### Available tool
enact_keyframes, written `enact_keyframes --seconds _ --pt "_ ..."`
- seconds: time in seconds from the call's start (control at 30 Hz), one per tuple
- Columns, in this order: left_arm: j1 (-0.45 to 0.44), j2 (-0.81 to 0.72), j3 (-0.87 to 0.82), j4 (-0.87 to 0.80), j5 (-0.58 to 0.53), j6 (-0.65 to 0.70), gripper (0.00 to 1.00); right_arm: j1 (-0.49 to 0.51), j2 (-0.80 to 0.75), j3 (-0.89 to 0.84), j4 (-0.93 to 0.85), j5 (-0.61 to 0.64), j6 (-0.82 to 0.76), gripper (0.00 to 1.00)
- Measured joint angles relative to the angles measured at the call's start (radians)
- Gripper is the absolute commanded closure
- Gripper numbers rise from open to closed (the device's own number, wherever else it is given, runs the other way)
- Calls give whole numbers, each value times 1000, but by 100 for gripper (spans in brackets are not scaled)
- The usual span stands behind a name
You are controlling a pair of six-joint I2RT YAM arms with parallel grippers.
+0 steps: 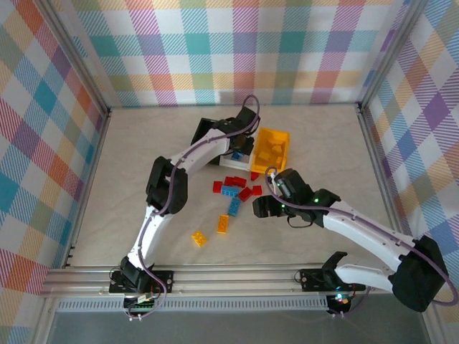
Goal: Sort the legos into containers by color
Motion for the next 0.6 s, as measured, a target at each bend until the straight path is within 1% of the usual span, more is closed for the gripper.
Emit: enact_keyframes --seconds 0.03,0.1,0.23,0.33,0.53,0.6 --pt "2 10 16 2 -1 2 74 0 -5 -3 -6 1 0 24" --pt "8 27 45 0 -1 3 64 0 -11 -9 -12 8 0 24" --pt "17 36 62 0 2 2 58 0 -14 -13 -24 13 0 24" --pt "18 36 62 0 9 -2 54 0 -19 -13 -25 16 1 24" --pt "18 35 61 0 25 -3 53 0 -23 -13 -25 15 1 24" --pt "17 12 23 13 32 -5 52 0 -23 -13 -25 15 2 24"
